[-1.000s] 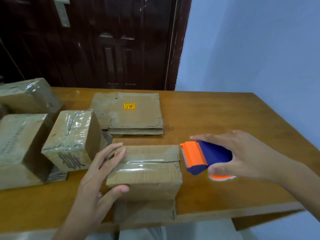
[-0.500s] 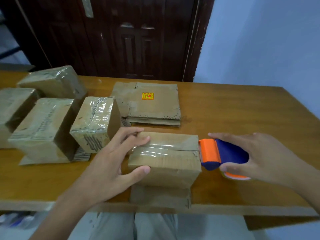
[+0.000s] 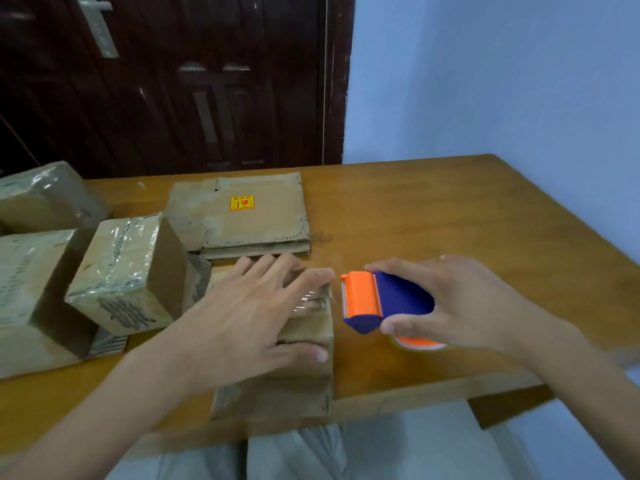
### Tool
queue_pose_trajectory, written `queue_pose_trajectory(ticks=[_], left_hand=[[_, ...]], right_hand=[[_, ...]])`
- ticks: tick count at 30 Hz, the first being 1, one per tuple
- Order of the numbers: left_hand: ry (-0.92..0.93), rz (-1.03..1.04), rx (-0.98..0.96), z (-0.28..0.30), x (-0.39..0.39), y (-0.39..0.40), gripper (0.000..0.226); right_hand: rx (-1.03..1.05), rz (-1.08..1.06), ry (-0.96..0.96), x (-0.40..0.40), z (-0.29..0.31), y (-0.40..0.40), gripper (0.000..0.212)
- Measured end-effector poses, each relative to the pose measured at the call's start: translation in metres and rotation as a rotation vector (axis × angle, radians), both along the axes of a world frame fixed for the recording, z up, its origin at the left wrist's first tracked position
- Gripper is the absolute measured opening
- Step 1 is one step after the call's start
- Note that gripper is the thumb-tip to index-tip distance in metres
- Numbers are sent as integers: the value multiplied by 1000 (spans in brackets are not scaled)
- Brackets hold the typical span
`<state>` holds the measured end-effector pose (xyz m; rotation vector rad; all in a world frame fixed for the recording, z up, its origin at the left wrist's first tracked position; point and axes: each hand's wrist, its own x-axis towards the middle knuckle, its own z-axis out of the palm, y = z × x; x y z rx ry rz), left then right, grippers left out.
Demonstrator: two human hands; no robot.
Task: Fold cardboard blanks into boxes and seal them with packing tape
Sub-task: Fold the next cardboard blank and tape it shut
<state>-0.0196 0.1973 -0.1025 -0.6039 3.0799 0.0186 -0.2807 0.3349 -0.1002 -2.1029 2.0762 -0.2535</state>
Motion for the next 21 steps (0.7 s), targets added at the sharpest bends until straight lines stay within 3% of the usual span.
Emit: queue_pose_trajectory(ticks=[11, 21], left_hand=[[5, 15, -19, -11, 6, -2, 90], [40, -17, -40, -14, 7, -3, 87]], right_hand=[[-57, -18, -180, -5, -14, 14, 68], [3, 2, 1, -9, -10, 16, 79]])
